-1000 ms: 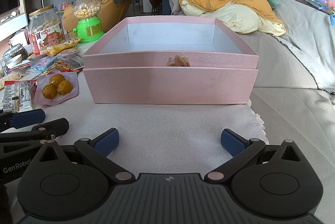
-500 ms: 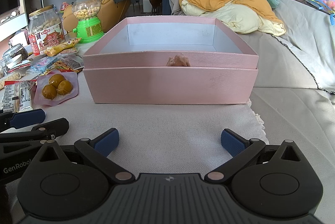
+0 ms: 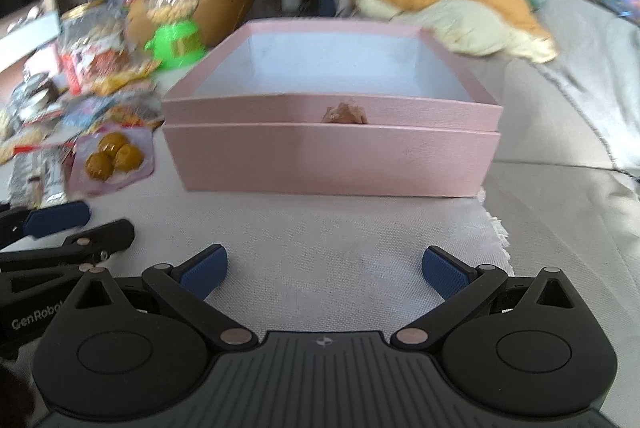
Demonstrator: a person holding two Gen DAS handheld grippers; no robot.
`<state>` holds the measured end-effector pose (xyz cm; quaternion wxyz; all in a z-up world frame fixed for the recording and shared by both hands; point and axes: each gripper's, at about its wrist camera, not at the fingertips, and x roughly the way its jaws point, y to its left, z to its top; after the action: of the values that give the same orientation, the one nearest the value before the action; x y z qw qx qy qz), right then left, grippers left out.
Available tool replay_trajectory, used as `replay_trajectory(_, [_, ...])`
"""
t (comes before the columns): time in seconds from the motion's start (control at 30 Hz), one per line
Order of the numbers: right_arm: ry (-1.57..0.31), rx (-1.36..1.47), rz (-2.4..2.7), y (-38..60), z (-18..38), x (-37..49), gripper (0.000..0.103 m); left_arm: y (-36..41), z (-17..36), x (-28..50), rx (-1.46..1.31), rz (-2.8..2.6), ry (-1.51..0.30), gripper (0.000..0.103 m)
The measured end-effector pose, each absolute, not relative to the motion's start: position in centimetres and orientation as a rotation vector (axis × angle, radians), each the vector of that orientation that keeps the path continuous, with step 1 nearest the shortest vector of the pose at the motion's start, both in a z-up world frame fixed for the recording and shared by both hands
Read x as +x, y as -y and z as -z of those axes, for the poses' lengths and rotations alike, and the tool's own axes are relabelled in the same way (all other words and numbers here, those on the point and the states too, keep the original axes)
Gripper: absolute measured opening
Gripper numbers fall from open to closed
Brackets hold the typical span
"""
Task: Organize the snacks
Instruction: 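Grasp the wrapped cracker bar with the left tool while the right grasps the pastry tray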
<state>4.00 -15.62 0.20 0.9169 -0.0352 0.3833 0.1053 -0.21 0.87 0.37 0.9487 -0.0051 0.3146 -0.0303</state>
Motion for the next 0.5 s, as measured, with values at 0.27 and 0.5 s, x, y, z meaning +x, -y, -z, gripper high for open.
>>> replay_trajectory(0.27, [-0.894, -0.101, -0.205, 14.5, -0.9, 4.9, 0.103, -10.0, -4.1, -0.6, -0.010, -0.006, -0.524, 0.052])
replay_trajectory(0.5, [-0.874, -0.096, -0.411, 10.3, -2.6, 3.9, 0.103, -21.6, -5.2, 2.4, 0.023, -0.134, -0.551, 0.049])
